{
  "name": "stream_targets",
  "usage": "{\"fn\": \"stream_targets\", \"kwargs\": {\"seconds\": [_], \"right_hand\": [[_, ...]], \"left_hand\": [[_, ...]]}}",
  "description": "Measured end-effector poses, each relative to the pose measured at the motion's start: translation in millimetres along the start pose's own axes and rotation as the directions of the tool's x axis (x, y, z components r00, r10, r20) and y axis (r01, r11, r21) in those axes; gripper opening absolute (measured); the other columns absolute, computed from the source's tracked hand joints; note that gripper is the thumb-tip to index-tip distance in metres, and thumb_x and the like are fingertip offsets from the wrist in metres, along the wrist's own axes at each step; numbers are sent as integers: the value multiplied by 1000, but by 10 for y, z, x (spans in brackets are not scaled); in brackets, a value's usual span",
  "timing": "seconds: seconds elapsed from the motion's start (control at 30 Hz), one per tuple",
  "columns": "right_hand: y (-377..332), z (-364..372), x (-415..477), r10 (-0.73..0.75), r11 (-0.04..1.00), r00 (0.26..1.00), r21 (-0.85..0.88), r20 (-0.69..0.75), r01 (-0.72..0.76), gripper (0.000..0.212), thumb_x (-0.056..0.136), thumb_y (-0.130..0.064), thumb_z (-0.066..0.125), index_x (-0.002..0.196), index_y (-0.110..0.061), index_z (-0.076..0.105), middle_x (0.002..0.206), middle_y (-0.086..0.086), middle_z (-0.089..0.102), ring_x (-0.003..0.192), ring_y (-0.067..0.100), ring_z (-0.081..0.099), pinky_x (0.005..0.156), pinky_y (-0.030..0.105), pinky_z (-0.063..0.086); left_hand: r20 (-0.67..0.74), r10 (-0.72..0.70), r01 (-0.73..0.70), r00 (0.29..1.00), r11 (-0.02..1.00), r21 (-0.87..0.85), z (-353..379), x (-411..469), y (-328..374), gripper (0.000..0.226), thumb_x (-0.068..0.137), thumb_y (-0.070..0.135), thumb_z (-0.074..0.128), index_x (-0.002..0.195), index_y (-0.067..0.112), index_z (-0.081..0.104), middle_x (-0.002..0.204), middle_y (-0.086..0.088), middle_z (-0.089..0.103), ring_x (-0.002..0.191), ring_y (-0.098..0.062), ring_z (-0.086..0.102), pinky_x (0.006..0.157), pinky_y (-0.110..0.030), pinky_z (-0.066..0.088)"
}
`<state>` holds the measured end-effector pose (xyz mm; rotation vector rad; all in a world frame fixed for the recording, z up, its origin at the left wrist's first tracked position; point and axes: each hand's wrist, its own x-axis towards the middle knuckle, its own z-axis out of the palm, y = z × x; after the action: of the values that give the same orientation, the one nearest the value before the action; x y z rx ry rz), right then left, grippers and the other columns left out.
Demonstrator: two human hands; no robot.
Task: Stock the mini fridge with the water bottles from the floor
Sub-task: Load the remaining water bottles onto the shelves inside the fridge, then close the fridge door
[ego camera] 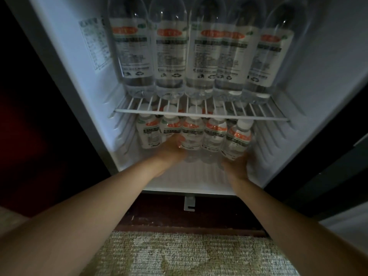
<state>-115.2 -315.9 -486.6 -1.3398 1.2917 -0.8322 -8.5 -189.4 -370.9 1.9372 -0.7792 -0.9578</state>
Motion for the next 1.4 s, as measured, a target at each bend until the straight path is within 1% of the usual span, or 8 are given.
{"fn": "stream_targets", "kwargs": {"seconds": [0.1,0.2,0.37,0.5,0.63,0.97,1.1,1.4], "right_hand": [[20,49,93,82,997,997,-2,-12,-82,58,75,-8,70,127,-1,45,119,10,58,99,19,56,81,27,43],[-23,32,229,213,974,973,-100,92,-204,52,88,-12,53,136,-1,35,134,15,48,107,20,48,88,30,39],[-66,-18,407,233,958,969,-194,87,-213,61,81,-15,62,135,0,37,132,17,52,116,31,55,96,39,47],[-107,-53,396,256,936,956,-283,142,-208,50,90,-20,52,134,-4,37,132,15,51,118,30,51,103,40,41],[-264,-174,166,233,943,950,-288,208,-168,46,92,-24,51,132,-4,42,126,7,53,111,24,52,86,30,38],[-1260,-859,-1371,-188,836,893,-410,409,364,25,90,0,43,107,0,62,115,15,59,106,27,56,86,31,42],[-1811,-1636,-1946,-475,695,791,-387,386,606,29,85,5,44,101,-4,67,102,-2,56,90,9,52,69,6,33],[-2830,-3596,-2060,-723,650,681,-444,-113,616,21,89,-10,51,106,-8,64,111,9,64,100,21,57,80,12,37]], "left_hand": [[-19,-23,22,1000,999,-37,5,20,-24,34,83,9,64,114,15,50,94,9,50,86,-8,49,76,-21,46],[-30,-40,37,999,996,-85,14,10,5,27,86,-3,53,80,23,49,80,10,45,78,-9,48,71,-24,44],[13,-35,36,999,994,-99,26,-24,48,39,87,-3,53,66,28,41,74,14,42,70,-3,42,64,-19,40],[19,-33,34,999,994,-105,23,-55,62,32,87,-2,51,85,29,43,78,20,40,72,4,39,75,-24,44],[13,-14,15,1000,998,-68,17,-191,153,42,89,-3,45,120,25,43,88,13,44,89,-8,46,85,-30,43],[-51,-32,34,998,999,28,-62,-1046,743,49,89,-3,40,135,15,41,133,-10,48,119,-26,49,96,-39,49],[-46,93,-82,995,975,208,65,-1503,1164,42,91,1,40,131,14,47,127,-9,52,101,-20,53,79,-30,49],[169,471,-497,866,767,406,779,-2503,2582,33,87,-1,42,111,8,63,104,-12,67,95,-26,63,75,-25,46]]}}
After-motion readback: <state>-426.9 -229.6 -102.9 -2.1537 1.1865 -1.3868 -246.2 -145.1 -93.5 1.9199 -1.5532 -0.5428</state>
